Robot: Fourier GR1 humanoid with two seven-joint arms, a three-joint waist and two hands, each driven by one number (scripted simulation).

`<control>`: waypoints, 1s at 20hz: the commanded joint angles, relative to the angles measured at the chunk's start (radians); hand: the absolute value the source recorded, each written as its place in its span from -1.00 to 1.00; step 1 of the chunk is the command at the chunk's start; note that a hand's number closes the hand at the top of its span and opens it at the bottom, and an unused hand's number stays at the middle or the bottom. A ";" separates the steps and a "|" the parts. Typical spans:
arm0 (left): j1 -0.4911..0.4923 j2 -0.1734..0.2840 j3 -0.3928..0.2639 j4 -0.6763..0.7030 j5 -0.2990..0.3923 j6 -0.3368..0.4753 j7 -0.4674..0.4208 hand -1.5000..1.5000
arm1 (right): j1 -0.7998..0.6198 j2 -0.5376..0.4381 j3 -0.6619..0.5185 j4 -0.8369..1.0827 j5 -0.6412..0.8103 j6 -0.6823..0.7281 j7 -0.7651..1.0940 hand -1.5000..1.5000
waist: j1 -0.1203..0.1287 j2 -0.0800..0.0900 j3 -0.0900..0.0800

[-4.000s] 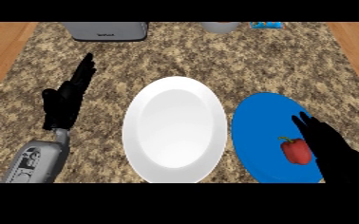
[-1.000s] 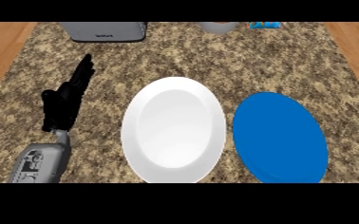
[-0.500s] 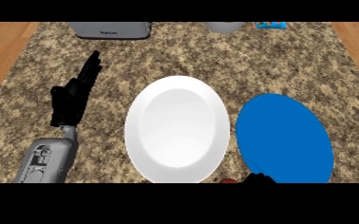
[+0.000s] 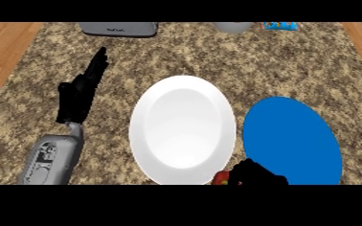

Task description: Pick the bell pepper from the plate and place it in the plate

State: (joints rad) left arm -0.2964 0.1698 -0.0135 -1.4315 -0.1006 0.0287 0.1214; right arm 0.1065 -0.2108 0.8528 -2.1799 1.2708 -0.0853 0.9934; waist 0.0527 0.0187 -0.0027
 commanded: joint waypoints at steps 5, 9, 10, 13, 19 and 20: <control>-0.029 -0.004 0.003 0.018 -0.011 0.011 0.003 0.00 | -0.294 0.207 -0.125 0.509 -0.137 -0.164 0.138 -1.00 | 0.004 -0.002 0.004; -0.006 0.007 0.011 0.047 0.007 -0.022 -0.028 0.00 | -0.429 0.209 -0.180 0.746 -0.241 -0.345 0.082 -1.00 | 0.000 -0.003 0.004; -0.014 0.007 0.004 0.007 -0.001 -0.014 -0.007 0.00 | -0.488 0.209 -0.147 0.786 -0.263 -0.349 0.136 -1.00 | 0.019 -0.004 0.004; -0.002 -0.001 0.014 0.034 -0.010 0.007 -0.023 0.00 | -0.493 0.210 -0.143 0.847 -0.341 -0.557 0.007 -1.00 | 0.000 -0.006 0.005; -0.006 0.017 0.042 0.060 0.008 -0.007 -0.033 0.00 | -0.525 0.210 -0.196 0.752 -0.367 -0.777 -0.033 -1.00 | -0.036 -0.016 0.004; 0.009 0.013 0.036 0.052 -0.003 0.003 -0.033 0.00 | -0.482 0.211 -0.186 0.766 -0.340 -0.859 -0.030 -1.00 | -0.037 -0.017 0.004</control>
State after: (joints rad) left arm -0.3009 0.1742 0.0124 -1.3774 -0.1013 0.0281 0.0865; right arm -0.3938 -0.0058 0.6855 -1.4001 0.9259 -0.7275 0.9420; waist 0.0342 0.0081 0.0015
